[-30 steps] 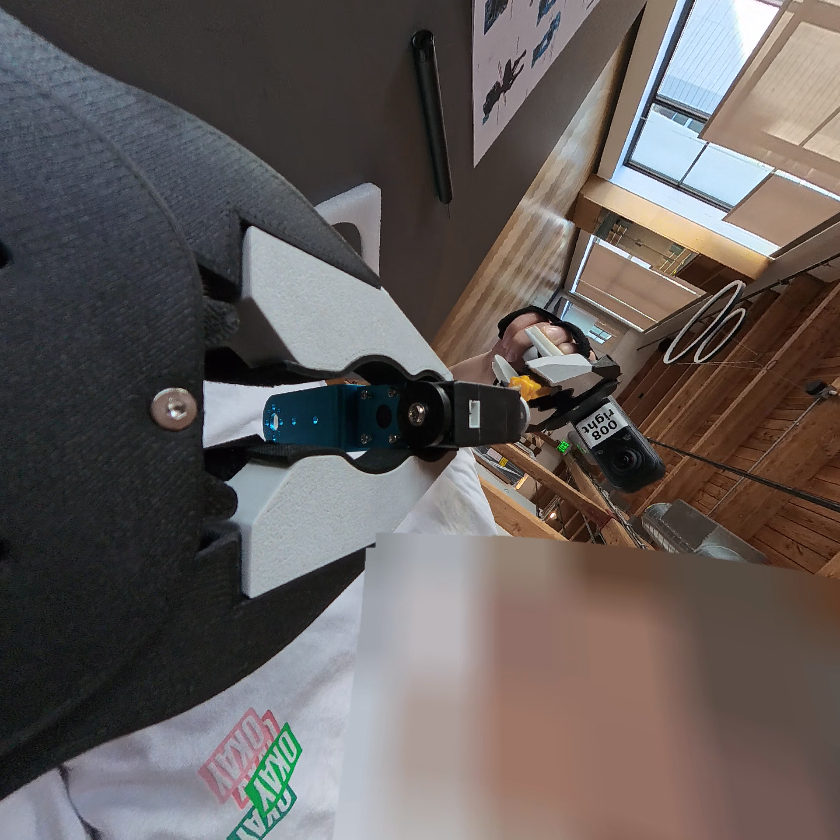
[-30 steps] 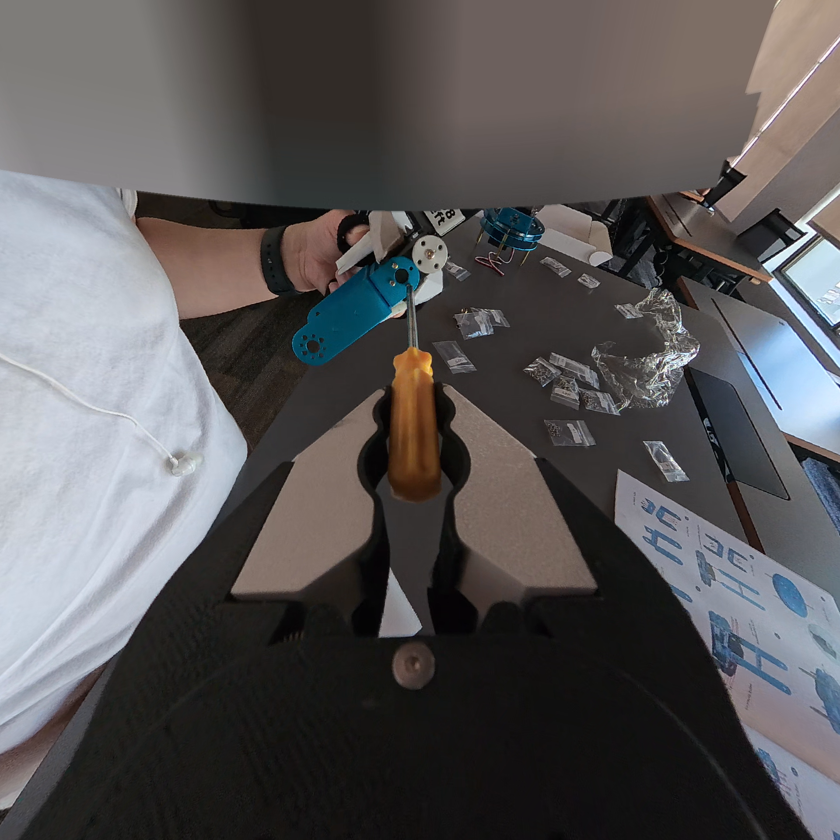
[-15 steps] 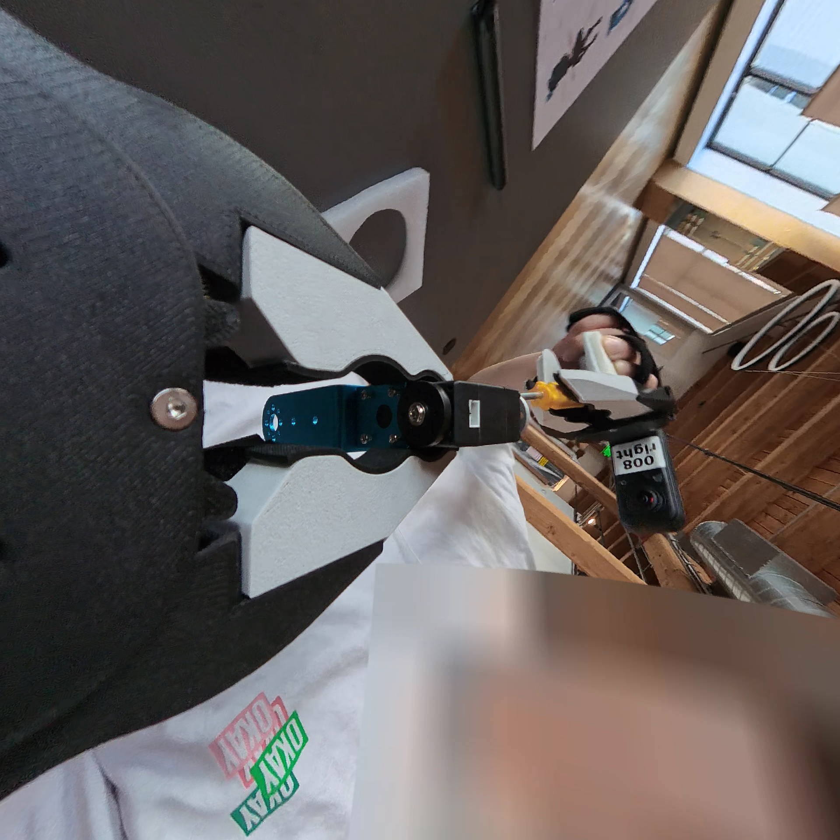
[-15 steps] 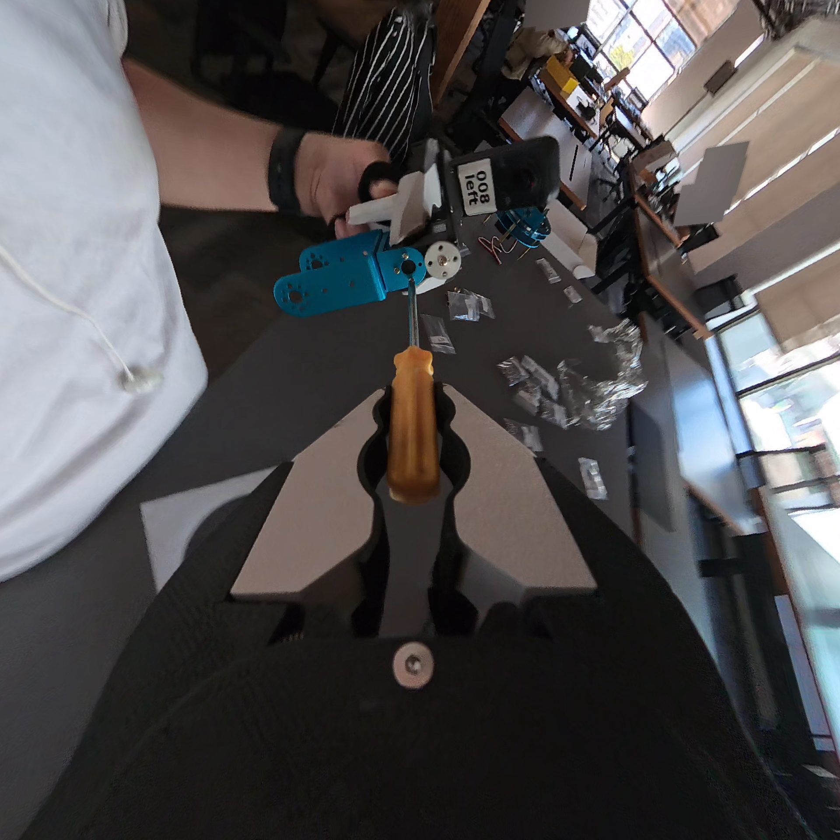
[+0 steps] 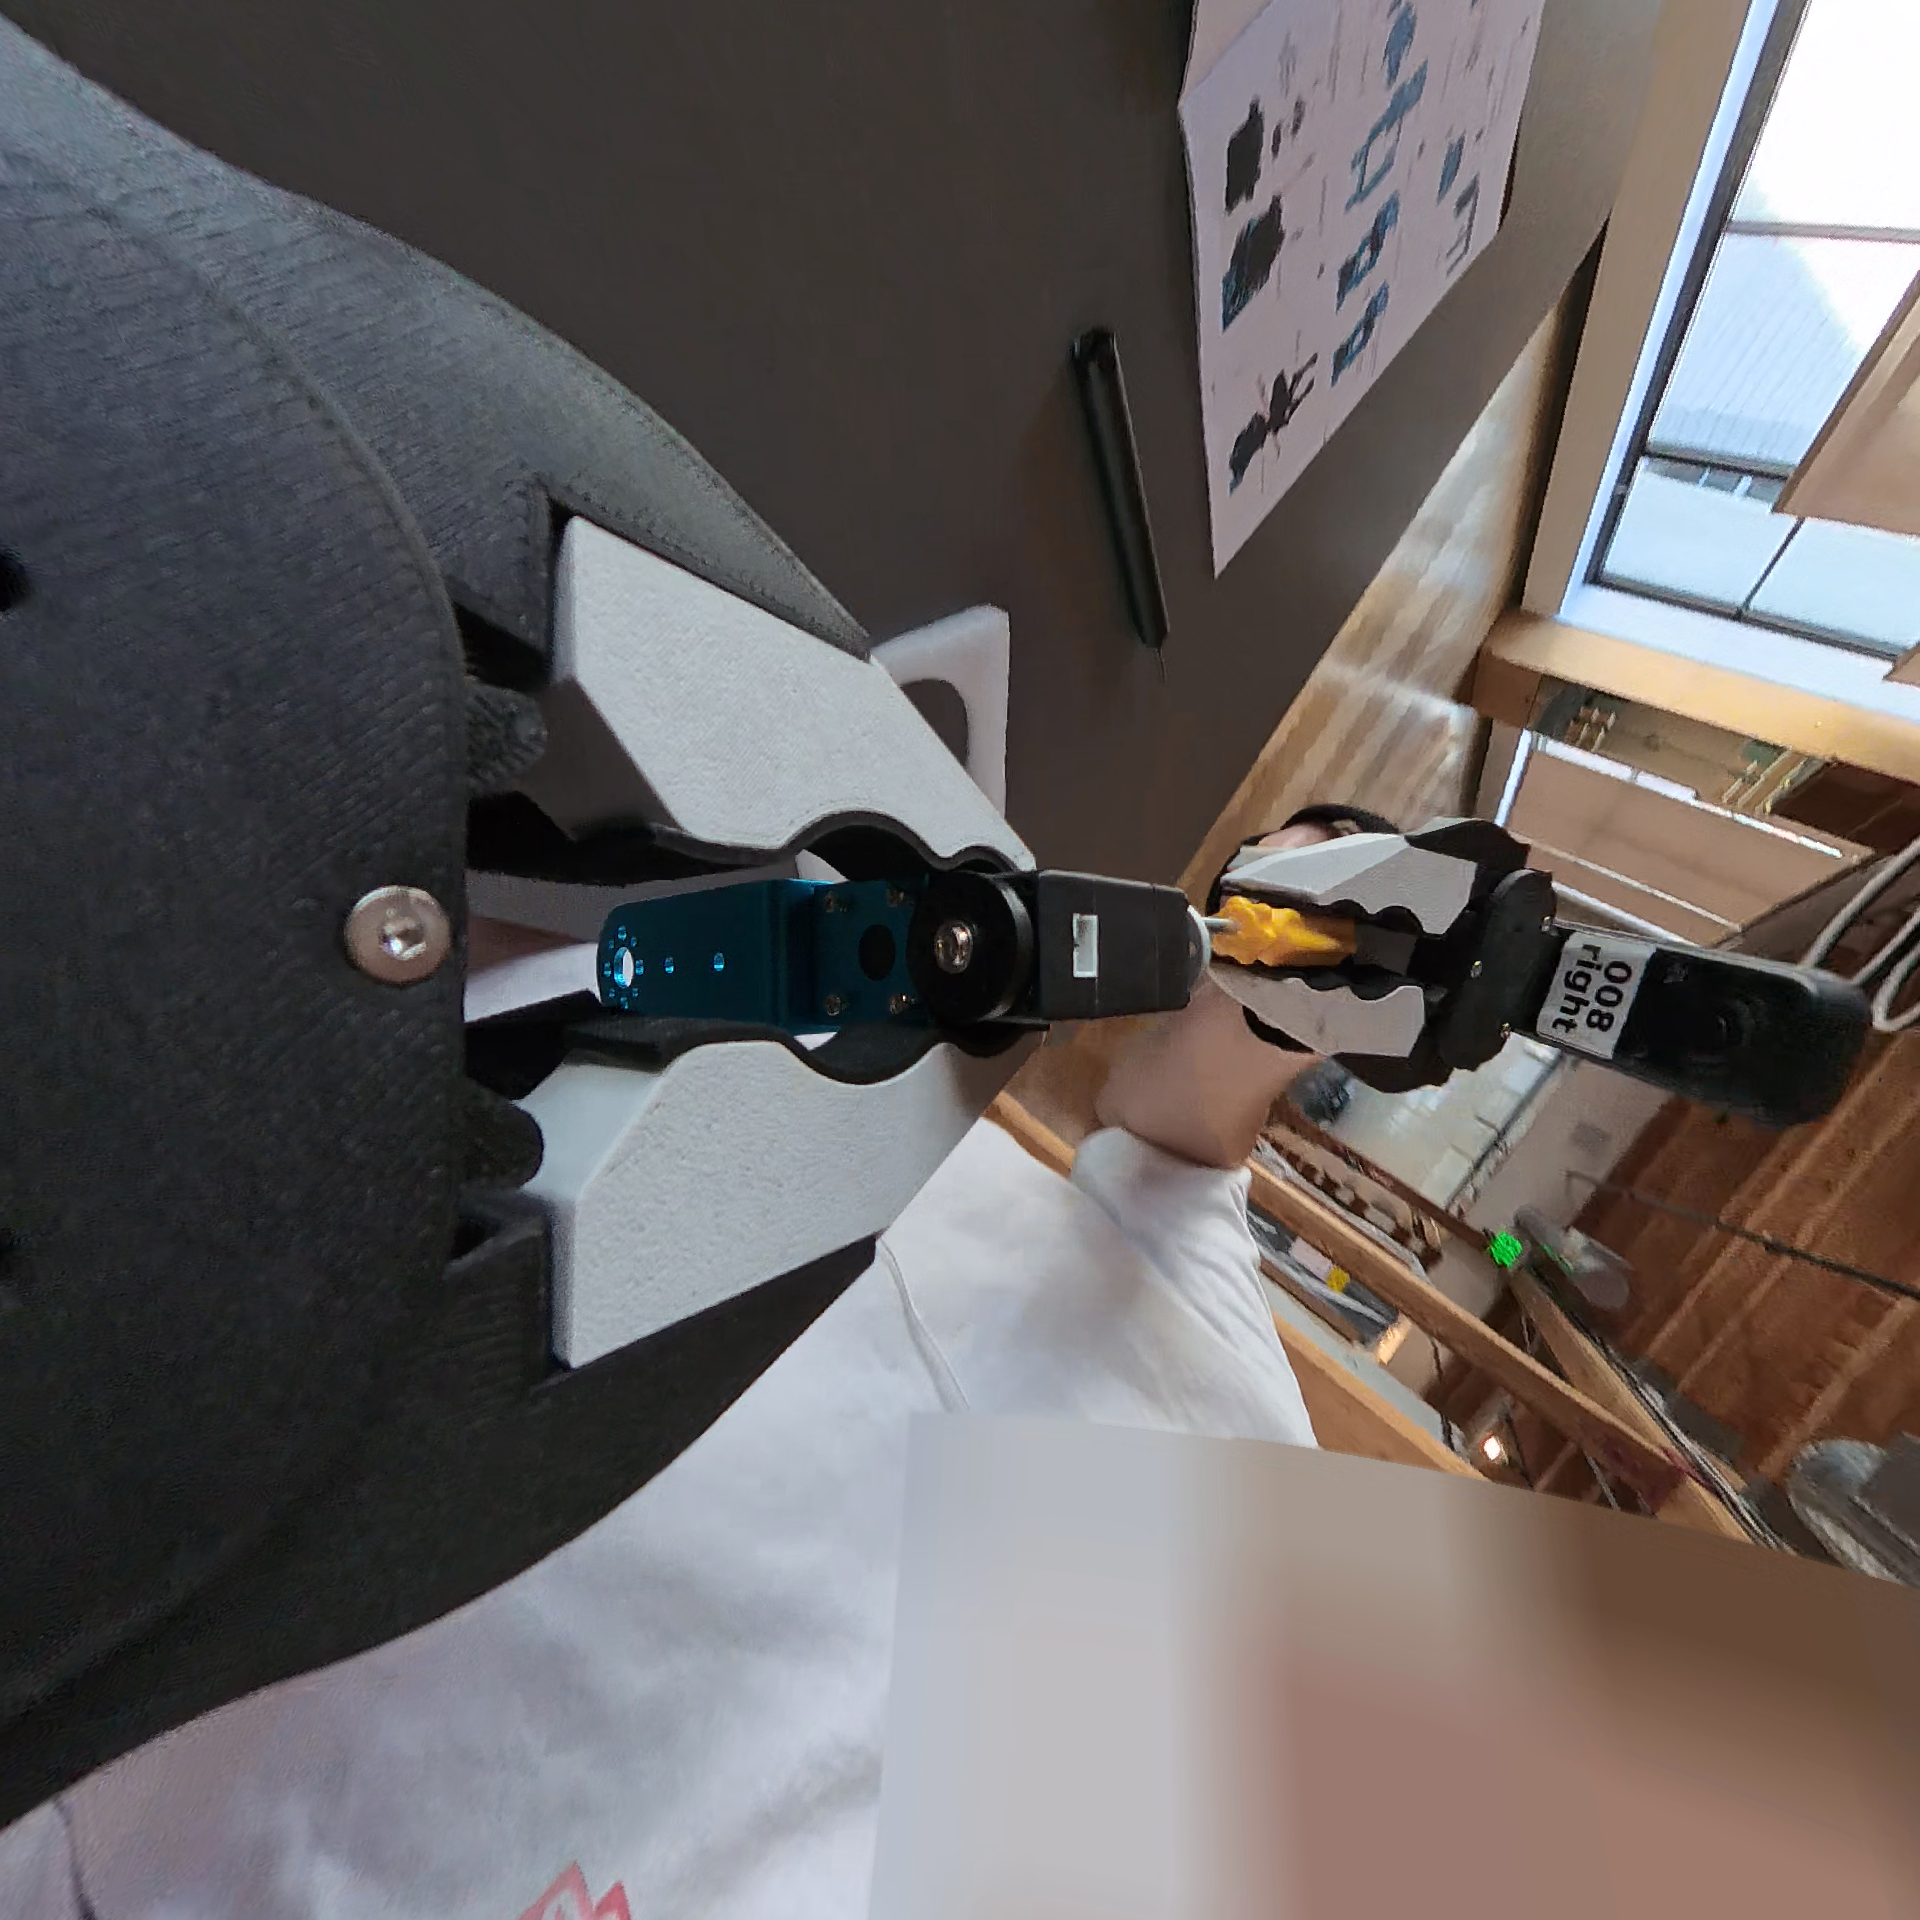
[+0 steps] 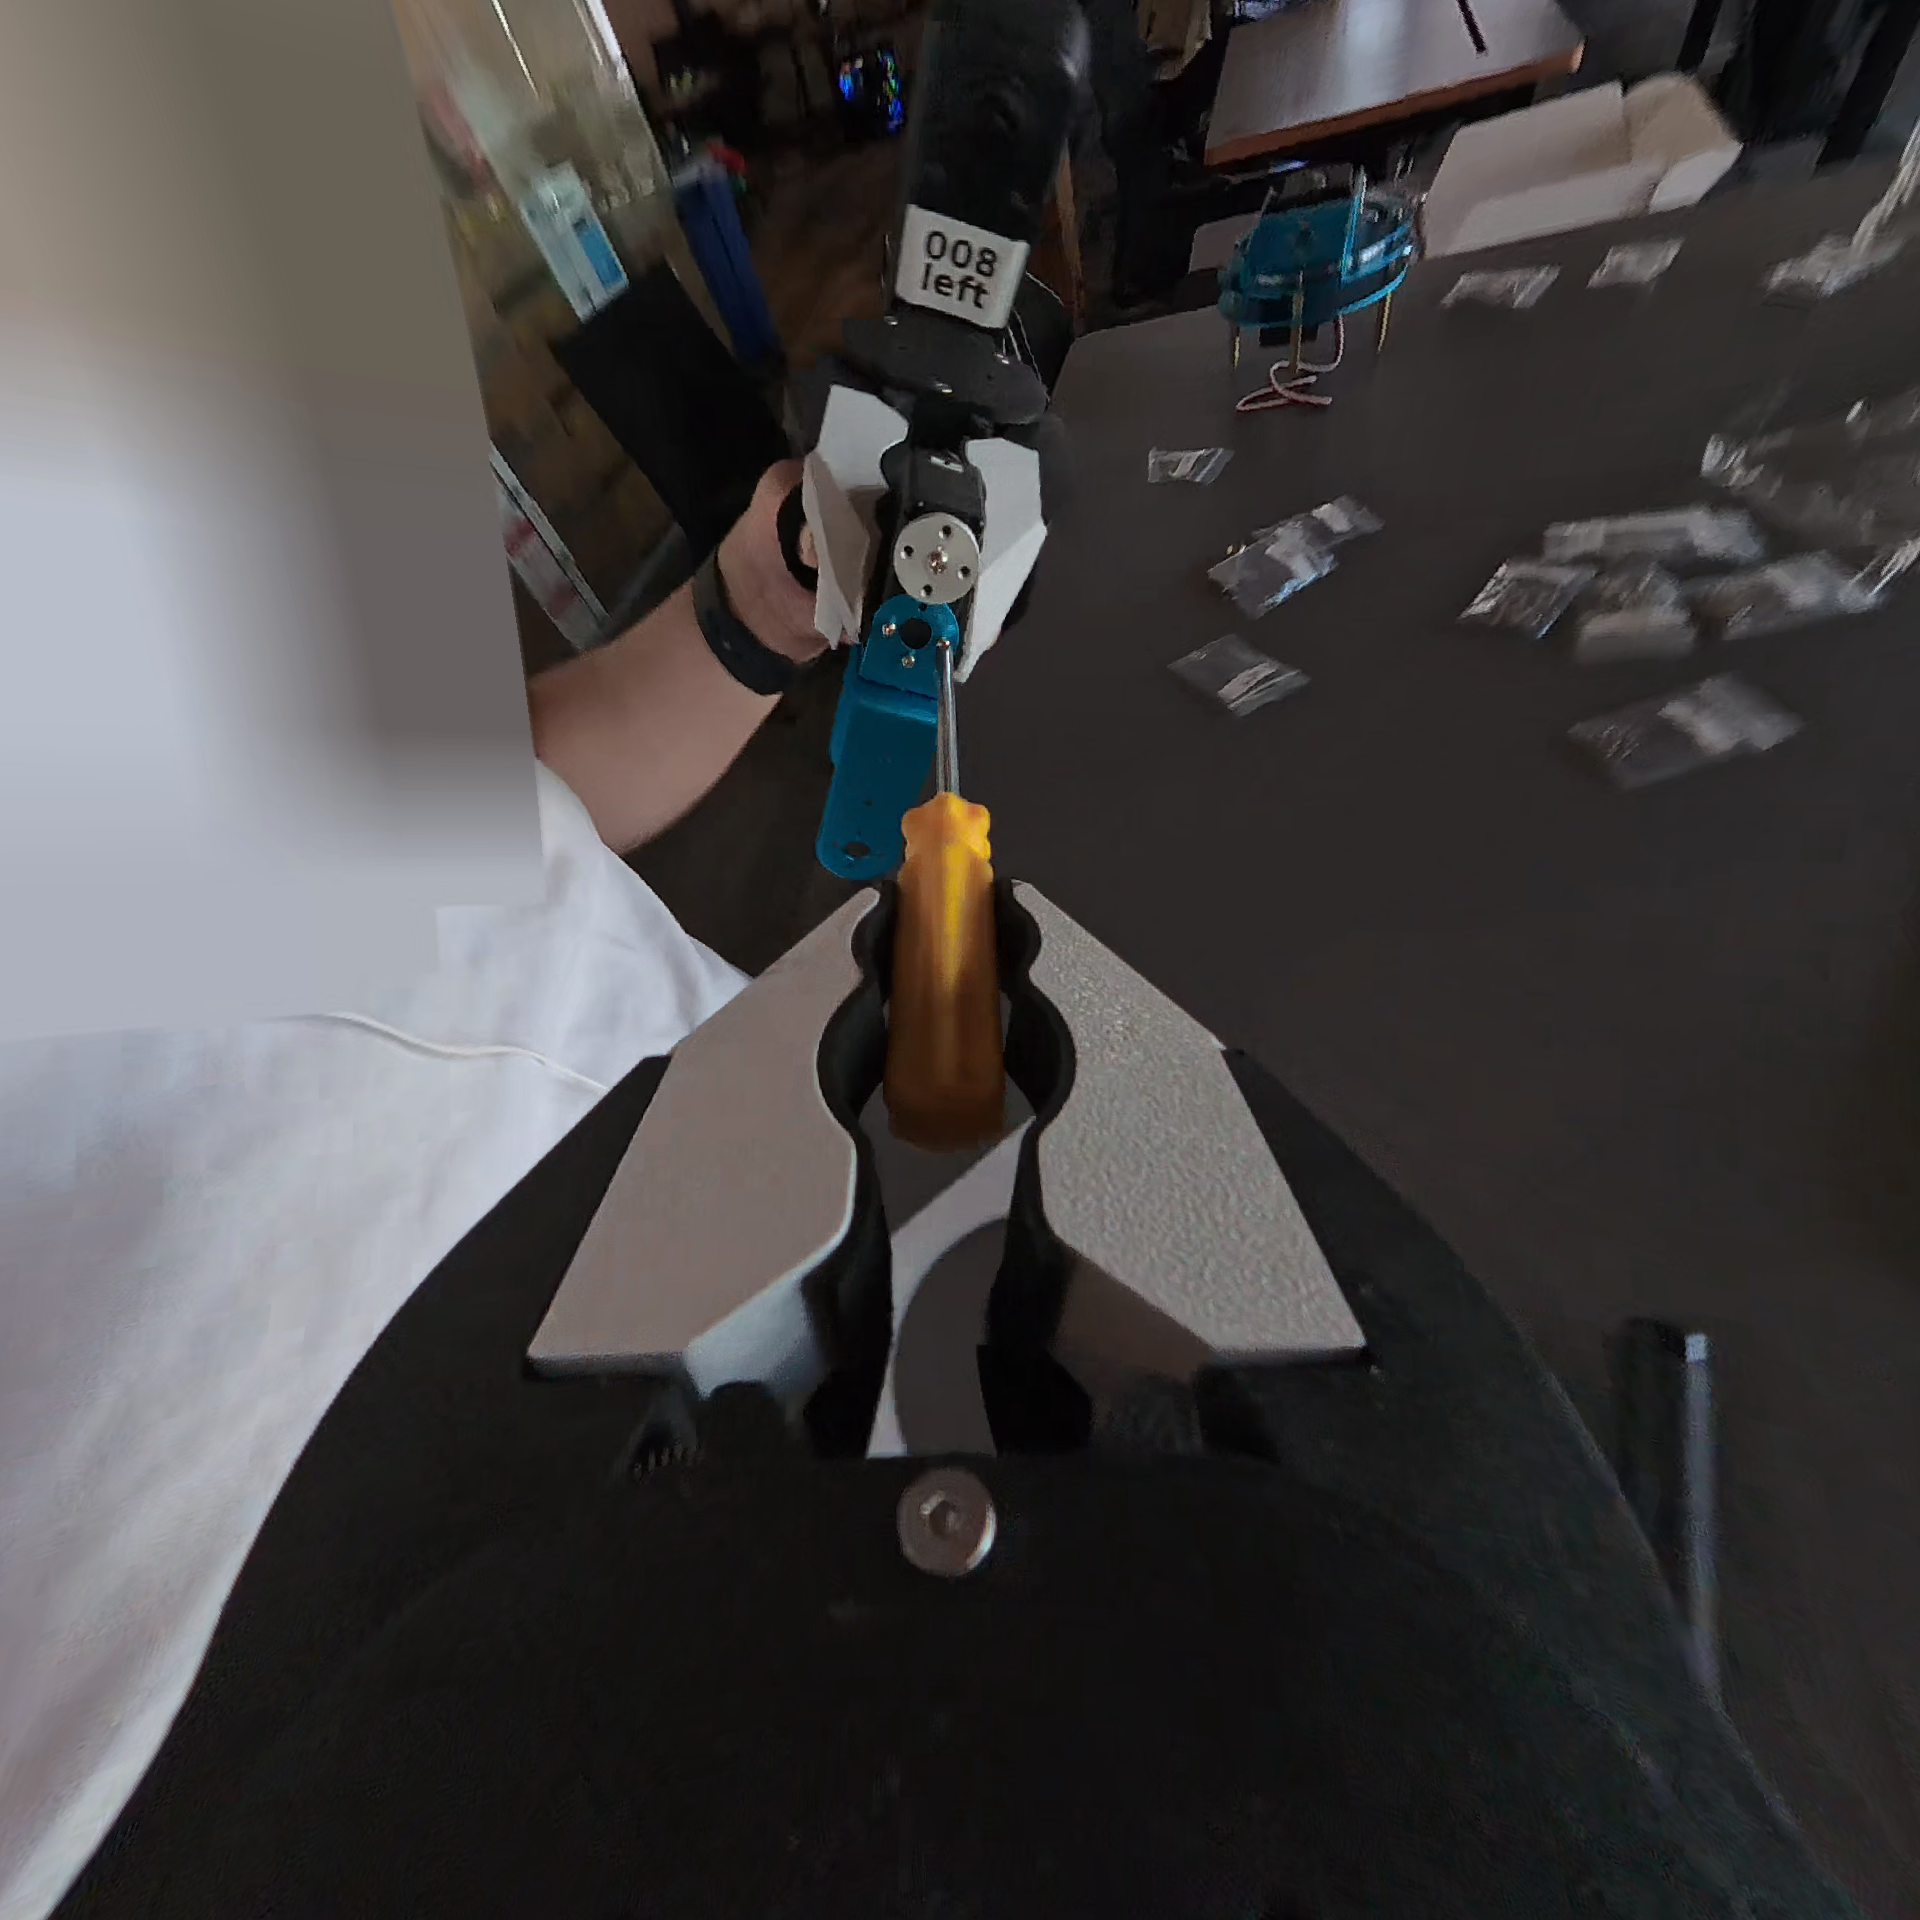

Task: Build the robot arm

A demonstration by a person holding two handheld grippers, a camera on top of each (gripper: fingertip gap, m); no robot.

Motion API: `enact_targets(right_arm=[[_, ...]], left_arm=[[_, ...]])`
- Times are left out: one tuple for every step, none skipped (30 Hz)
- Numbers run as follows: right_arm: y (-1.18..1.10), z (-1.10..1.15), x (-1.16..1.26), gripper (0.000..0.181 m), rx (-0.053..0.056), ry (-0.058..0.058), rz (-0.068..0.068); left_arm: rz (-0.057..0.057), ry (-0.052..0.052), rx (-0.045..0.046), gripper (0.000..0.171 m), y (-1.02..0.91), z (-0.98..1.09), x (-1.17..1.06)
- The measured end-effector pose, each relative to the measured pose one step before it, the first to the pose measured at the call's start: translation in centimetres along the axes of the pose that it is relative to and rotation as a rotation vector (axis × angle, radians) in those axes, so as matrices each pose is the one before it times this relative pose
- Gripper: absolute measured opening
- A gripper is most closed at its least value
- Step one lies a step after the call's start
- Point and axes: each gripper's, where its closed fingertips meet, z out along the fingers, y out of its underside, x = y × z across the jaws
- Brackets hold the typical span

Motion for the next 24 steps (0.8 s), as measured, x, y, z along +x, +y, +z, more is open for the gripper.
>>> enact_targets(right_arm=[[0.108,0.069,0.078,0.017,0.0105,-0.012,0.0558],[0.127,0.052,0.055,0.016,0.0087,-0.0168,0.0633],[0.156,0.06,-0.023,0.017,0.0062,-0.0265,0.0662],[0.103,0.031,0.032,0.017,0.0135,-0.0274,0.0742],[0.239,0.038,0.146,0.017,0.0028,-0.0266,0.0856],[0.24,0.054,0.197,0.016,0.0023,-0.0285,0.0907],[0.225,0.047,0.302,0.017,0.0049,-0.027,0.0956],[0.258,0.048,0.284,0.017,0.0017,-0.0342,0.0945],[0.12,0.03,0.325,0.017,0.0104,-0.0312,0.0803],[0.123,0.041,0.301,0.017,0.0109,-0.0282,0.0682],[0.142,0.072,0.136,0.017,0.0065,-0.0324,0.0567],[0.056,0.093,-0.026,0.017,0.0078,-0.033,0.0389],[0.03,0.131,-0.18,0.017,0.0053,-0.0285,0.0171],[-0.092,0.086,-0.331,0.017,0.0071,-0.0197,-0.0125],[-0.25,-0.039,-0.361,0.017,0.0078,-0.0042,-0.0459],[-0.518,-0.196,-0.262,0.017,0.0144,0.0205,-0.0859],[-0.684,-0.259,-0.611,0.017,0.0182,0.0151,-0.1257],[-0.613,-0.207,-0.693,0.016,0.0042,0.0201,-0.139],[-0.354,-0.1,-0.503,0.016,-0.0185,0.0373,-0.1646],[-0.169,-0.02,-0.22,0.016,-0.0318,0.0623,-0.1837],[-0.154,0.078,-0.31,0.016,-0.0315,0.0579,-0.1842],[-0.233,0.147,-0.544,0.017,-0.0298,0.0373,-0.1636],[-0.298,0.167,-0.377,0.017,-0.0283,0.0327,-0.1257],[-0.235,0.124,-0.026,0.017,-0.0285,0.034,-0.0852]], left_arm=[[0.0159,-0.023,-0.01305,0.021,0.101,-0.004,-0.206],[0.023,-0.0213,-0.01002,0.021,0.068,0.019,-0.144],[0.0279,-0.0168,-0.01405,0.021,0.146,0.013,-0.033],[0.0262,-0.0097,-0.01833,0.021,0.195,0.041,0.067],[0.0292,-0.0196,-0.01929,0.021,0.212,0.065,-0.063],[0.0335,-0.0203,-0.02373,0.021,0.305,0.093,-0.093],[0.0294,-0.0237,-0.0298,0.021,0.382,0.118,-0.178],[0.0347,-0.0189,-0.02701,0.021,0.369,0.126,-0.102],[0.0264,-0.0162,-0.01928,0.021,0.265,0.104,-0.085],[0.0148,-0.0153,-0.01403,0.021,0.178,0.073,-0.134],[0.0075,-0.0057,-0.0053,0.021,0.074,-0.007,-0.057],[-0.0063,0.0125,0.00955,0.021,-0.113,-0.104,0.112],[-0.019,0.0206,0.02278,0.021,-0.288,-0.195,0.118],[-0.03,0.0144,0.02999,0.021,-0.381,-0.238,-0.026],[-0.0285,0.0103,0.02585,0.021,-0.31,-0.264,-0.1],[-0.022,0.0127,0.02862,0.021,-0.319,-0.28,-0.033],[-0.0305,0.0232,0.03648,0.021,-0.419,-0.277,0.116],[-0.0393,0.0371,0.03826,0.021,-0.478,-0.245,0.276],[-0.0384,0.0494,0.04027,0.021,-0.549,-0.179,0.254],[-0.0359,0.0484,0.0338,0.021,-0.478,-0.095,0.349],[-0.0247,0.0418,0.02682,0.021,-0.385,-0.032,0.252],[-0.02,0.029,0.02043,0.021,-0.309,0.047,0.138],[-0.0103,0.0205,0.00832,0.021,-0.129,0.135,0.108],[-0.0022,0.0109,0.00149,0.021,-0.029,0.148,0.094]])
